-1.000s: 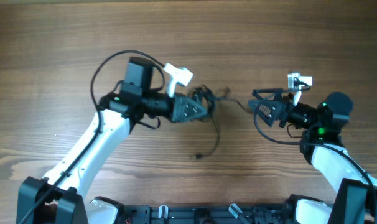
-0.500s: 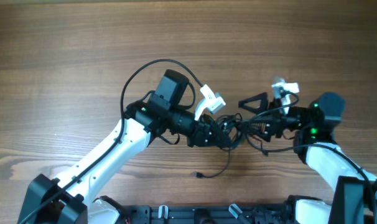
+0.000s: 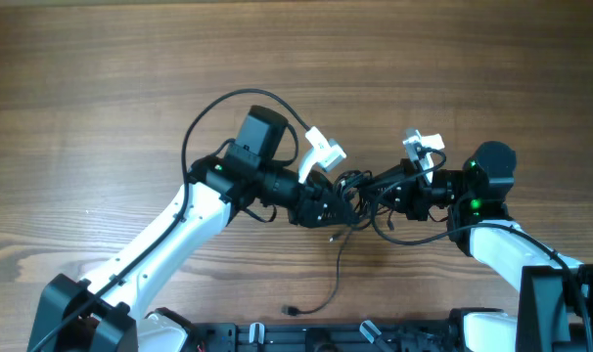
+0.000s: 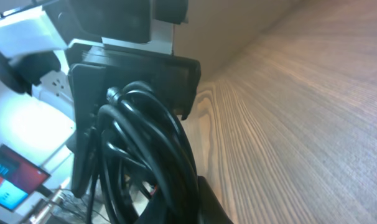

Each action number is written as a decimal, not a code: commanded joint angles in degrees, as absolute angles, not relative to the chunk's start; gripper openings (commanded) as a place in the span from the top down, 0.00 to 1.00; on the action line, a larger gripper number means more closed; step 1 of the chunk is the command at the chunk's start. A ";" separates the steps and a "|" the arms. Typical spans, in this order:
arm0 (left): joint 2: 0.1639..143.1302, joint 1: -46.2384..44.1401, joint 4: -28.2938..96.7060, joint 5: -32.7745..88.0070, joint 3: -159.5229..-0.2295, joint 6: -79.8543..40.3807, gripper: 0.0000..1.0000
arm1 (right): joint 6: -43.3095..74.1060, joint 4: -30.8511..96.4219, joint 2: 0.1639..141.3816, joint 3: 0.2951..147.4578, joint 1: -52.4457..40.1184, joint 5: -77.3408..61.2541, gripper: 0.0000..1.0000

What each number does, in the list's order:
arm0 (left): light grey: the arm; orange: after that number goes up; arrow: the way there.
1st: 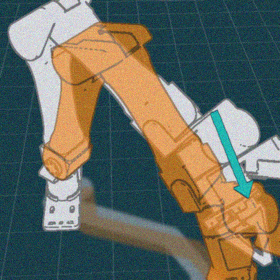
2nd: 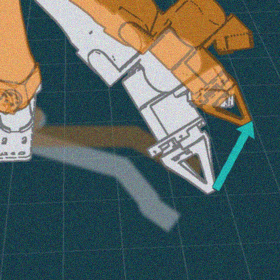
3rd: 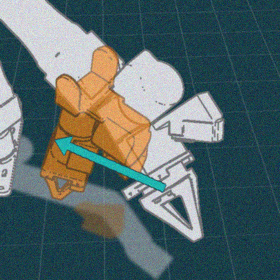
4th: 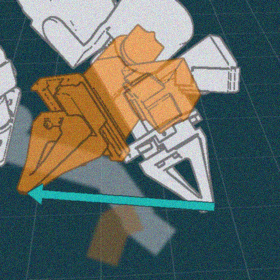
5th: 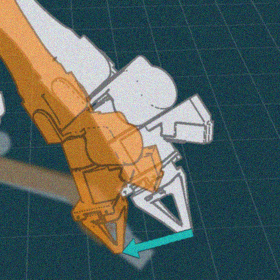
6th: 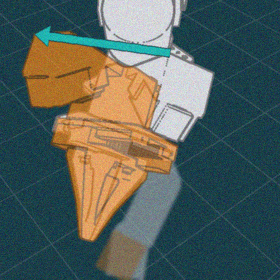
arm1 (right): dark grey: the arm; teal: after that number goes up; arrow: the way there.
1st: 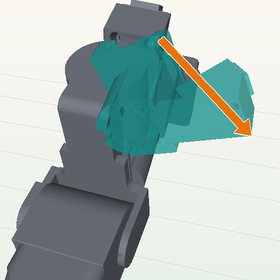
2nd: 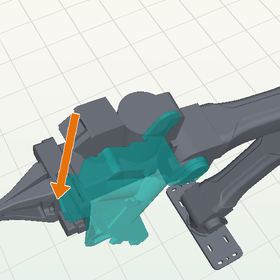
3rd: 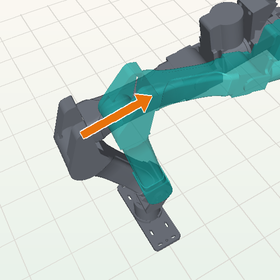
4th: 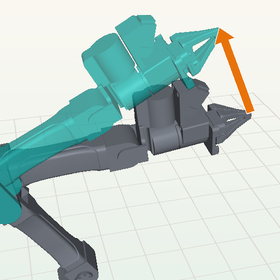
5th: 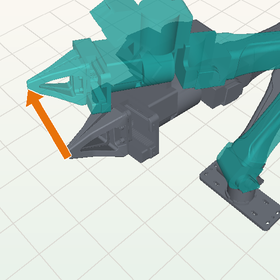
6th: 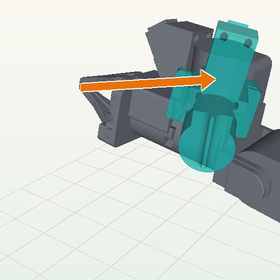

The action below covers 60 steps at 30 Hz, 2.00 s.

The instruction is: Untangle cables

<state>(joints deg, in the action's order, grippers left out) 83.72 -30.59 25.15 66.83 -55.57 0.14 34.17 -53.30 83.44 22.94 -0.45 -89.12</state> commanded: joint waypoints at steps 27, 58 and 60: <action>83.42 -39.81 8.12 4.19 -55.90 -61.23 0.18 | 67.44 -41.04 84.18 23.20 -5.69 -50.00 0.96; 88.44 -40.66 10.09 2.72 -55.90 -62.17 0.66 | 74.28 -41.95 84.18 23.20 -5.67 -55.61 0.96; 89.47 -40.66 10.09 2.74 -55.88 -62.19 0.74 | 75.55 -43.64 84.18 23.20 -5.67 -57.10 0.96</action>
